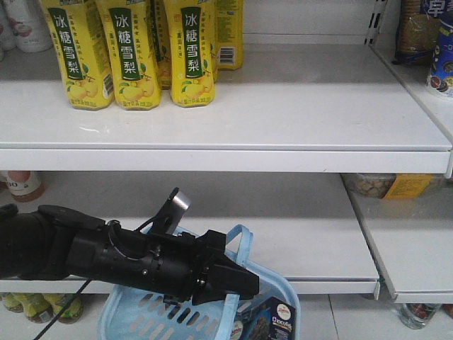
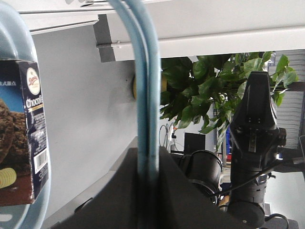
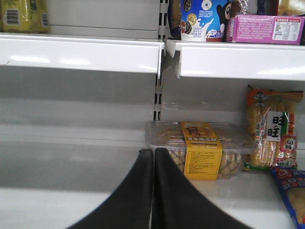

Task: Left arm holds basket, right arm returns cookies
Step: 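Drive to the snack shelf, right gripper facing the lower shelf, then swing the right gripper down toward the basket held by the left gripper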

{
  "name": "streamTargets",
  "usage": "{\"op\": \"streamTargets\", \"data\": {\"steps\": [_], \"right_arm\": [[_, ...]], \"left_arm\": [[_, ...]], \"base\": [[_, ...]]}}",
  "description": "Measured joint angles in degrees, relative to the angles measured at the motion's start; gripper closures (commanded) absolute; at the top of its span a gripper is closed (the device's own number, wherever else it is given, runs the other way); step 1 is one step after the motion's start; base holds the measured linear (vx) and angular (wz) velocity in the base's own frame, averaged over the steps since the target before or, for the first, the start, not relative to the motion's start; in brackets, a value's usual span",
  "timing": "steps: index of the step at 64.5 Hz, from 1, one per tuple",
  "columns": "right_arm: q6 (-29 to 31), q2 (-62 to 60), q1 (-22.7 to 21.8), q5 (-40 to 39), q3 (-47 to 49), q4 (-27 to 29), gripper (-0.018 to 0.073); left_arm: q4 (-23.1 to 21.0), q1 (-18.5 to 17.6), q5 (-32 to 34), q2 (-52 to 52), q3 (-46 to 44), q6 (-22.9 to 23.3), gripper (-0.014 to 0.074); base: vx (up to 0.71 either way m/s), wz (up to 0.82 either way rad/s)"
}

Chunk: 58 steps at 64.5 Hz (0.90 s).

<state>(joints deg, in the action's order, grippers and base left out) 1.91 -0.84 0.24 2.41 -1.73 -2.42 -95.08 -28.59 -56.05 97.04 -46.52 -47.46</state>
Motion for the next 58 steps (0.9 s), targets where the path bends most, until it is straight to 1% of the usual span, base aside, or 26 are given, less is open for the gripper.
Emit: {"op": "streamTargets", "data": {"steps": [32,41,47,52,58], "right_arm": [[0.0,0.0,0.0,-0.2,0.0,0.0,0.0568],[0.06,0.0,0.0,-4.52,0.0,0.05,0.0568],[-0.68,0.0,0.0,-7.71,0.0,1.63,0.0568],[-1.31,0.0,0.0,-6.59,0.88,3.76,0.0568],[-1.31,0.68,0.0,-2.41,4.4,5.2,0.0568]], "left_arm": [[0.0,0.0,0.0,0.0,0.0,0.0,0.0603],[0.0,0.0,-0.04,0.0,0.0,0.0,0.0603],[0.0,0.0,-0.04,0.0,0.0,0.0,0.0603],[0.0,0.0,-0.11,0.0,0.0,0.0,0.0603],[0.0,0.0,-0.18,0.0,0.0,0.0,0.0603]], "base": [[0.0,0.0],[0.0,0.0],[0.0,0.0],[0.0,0.0],[0.0,0.0]]}}
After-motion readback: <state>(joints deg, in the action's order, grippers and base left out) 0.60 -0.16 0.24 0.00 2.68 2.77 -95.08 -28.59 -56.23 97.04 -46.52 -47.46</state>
